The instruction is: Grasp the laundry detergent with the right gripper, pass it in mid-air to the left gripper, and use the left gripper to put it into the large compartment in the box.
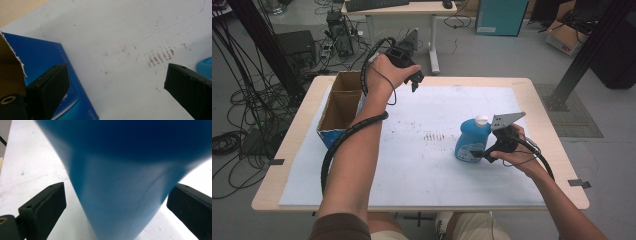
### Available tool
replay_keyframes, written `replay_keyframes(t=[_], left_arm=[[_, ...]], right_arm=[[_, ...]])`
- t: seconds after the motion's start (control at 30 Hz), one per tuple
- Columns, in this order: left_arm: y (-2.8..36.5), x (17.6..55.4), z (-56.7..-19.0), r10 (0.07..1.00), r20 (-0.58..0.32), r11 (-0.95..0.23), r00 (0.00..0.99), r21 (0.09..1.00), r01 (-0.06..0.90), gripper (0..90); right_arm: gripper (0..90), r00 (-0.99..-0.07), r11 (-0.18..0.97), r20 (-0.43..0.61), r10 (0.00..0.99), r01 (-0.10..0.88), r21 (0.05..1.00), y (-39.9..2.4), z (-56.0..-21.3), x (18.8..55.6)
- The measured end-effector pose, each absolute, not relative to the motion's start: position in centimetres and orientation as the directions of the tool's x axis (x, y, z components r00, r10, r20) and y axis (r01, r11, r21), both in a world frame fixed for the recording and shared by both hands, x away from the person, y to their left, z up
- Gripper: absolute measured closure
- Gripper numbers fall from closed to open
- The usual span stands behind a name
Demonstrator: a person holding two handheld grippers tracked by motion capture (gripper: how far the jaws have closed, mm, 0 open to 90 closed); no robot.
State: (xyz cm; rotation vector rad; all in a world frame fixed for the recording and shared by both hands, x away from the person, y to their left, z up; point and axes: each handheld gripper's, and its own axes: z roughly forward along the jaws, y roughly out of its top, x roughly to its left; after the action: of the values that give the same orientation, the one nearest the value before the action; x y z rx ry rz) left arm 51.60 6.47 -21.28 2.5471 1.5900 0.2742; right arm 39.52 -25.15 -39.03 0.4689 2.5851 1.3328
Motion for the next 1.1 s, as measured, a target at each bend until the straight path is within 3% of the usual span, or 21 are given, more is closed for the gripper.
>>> replay_keyframes(t=[1.1], left_arm=[[6.61,51.48,-21.21,0.901,0.082,-0.433,0.425,0.207,0.877,6.4]], right_arm=[[2.2,-0.932,0.521,-0.025,0.362,0.180,0.834,-24.86,-38.84,39.37]])
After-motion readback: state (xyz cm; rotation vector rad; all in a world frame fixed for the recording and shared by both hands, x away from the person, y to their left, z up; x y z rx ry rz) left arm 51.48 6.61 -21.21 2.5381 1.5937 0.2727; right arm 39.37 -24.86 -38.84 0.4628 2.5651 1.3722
